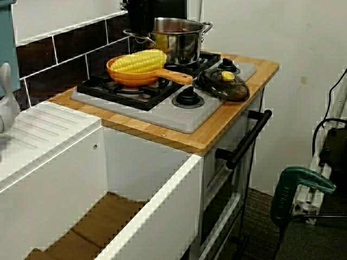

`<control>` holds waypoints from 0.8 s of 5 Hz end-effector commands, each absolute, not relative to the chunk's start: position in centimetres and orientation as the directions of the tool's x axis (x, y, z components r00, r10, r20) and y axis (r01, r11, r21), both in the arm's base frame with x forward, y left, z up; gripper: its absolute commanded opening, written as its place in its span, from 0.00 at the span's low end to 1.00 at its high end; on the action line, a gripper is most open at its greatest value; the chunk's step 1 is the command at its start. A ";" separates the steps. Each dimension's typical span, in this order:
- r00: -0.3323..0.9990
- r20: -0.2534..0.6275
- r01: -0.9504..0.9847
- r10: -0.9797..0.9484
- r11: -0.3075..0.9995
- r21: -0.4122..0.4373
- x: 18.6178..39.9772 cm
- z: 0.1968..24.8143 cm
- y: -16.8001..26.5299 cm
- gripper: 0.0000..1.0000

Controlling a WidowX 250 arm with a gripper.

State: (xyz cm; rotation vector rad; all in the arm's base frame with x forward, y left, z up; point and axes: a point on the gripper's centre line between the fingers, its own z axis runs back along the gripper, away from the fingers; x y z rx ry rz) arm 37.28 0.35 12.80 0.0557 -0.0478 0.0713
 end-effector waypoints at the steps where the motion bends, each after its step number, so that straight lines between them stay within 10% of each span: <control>1: 0.994 0.092 -0.054 0.051 0.998 0.029 37.0 13.5 -0.4 0.00; 4: 0.994 0.088 -0.061 0.064 0.997 -0.037 37.8 12.8 -2.6 0.00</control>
